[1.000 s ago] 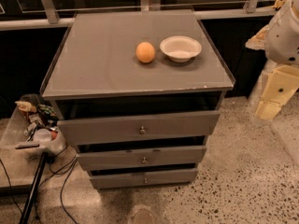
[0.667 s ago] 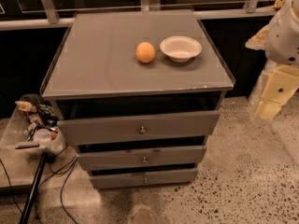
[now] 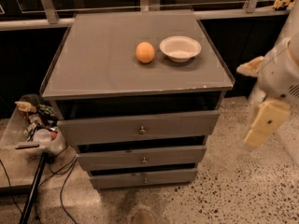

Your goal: Open bottom drawer

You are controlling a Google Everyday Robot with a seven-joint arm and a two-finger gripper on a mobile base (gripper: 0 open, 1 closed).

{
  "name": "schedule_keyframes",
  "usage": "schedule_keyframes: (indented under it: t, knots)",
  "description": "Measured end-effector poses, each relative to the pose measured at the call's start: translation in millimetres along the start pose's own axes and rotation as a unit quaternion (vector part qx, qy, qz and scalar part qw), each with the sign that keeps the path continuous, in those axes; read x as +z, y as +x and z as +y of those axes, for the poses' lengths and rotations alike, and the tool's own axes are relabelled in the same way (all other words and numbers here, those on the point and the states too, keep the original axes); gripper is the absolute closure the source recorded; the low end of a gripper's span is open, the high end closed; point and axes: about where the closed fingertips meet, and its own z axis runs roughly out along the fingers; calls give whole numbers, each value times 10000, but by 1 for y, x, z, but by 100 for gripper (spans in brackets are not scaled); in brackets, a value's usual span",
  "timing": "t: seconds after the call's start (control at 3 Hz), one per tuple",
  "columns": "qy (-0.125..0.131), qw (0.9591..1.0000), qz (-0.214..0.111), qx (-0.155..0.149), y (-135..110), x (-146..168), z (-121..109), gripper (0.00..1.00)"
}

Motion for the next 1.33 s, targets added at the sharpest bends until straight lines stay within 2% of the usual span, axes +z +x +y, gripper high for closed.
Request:
schedule_keyframes:
  t: [0.33, 0.67, 1.0, 1.33]
  knots:
    - [-181, 9977, -619, 229, 13, 49, 25, 0]
    - [-89, 9934, -1059, 433, 29, 95, 41, 0]
    - [20, 9917, -1106, 657, 47, 148, 38, 0]
    - [19, 9917, -1107, 656, 47, 148, 38, 0]
